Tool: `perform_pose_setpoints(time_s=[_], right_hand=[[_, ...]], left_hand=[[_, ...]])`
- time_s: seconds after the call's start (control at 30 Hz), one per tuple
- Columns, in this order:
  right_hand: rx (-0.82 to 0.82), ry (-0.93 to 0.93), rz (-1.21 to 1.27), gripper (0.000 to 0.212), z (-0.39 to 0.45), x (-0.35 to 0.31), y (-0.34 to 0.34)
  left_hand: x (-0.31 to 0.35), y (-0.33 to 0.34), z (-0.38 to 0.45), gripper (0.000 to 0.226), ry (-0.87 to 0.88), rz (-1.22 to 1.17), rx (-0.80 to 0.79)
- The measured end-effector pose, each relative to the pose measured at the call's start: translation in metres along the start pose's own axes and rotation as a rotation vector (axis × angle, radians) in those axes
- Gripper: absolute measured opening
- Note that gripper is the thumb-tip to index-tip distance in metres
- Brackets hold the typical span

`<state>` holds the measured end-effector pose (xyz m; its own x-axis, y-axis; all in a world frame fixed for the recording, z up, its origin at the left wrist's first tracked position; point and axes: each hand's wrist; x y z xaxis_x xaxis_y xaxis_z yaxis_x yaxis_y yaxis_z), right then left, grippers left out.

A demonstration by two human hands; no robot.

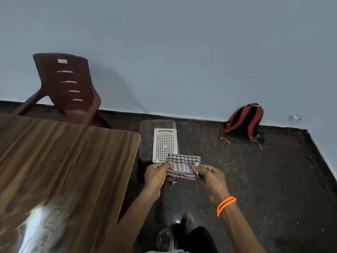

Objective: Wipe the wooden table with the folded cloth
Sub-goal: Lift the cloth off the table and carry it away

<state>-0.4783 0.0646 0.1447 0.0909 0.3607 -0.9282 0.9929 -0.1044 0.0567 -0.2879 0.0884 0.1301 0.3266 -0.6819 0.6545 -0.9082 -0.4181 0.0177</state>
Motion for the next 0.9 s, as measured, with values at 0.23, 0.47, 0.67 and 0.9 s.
perform_pose_setpoints(time_s=[0.23,0.47,0.67,0.9], right_hand=[[0.007,0.098,-0.02,0.013,0.115,0.005,0.032],[-0.053,0.224,-0.147,0.014,0.218,0.03,0.07],[-0.025,0.34,-0.249,0.014,0.28,0.064,0.097],[0.035,0.379,-0.345,0.014,0.337,0.131,0.121]], left_hand=[[0.046,0.025,0.072,0.017,0.007,0.164,0.143],[0.084,0.038,0.159,0.011,-0.051,0.269,0.322],[0.085,0.039,0.237,0.016,-0.163,0.391,0.342],[0.064,0.035,0.333,0.02,-0.204,0.578,0.307]])
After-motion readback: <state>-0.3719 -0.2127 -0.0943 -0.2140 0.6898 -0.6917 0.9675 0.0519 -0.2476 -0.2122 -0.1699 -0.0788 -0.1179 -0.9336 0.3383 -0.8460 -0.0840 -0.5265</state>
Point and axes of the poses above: each hand's wrist, its own z-axis towards the middle knuckle, its own y-axis out of the palm, x = y × z, and after that the axes turned 10 degrees about -y, right-handed
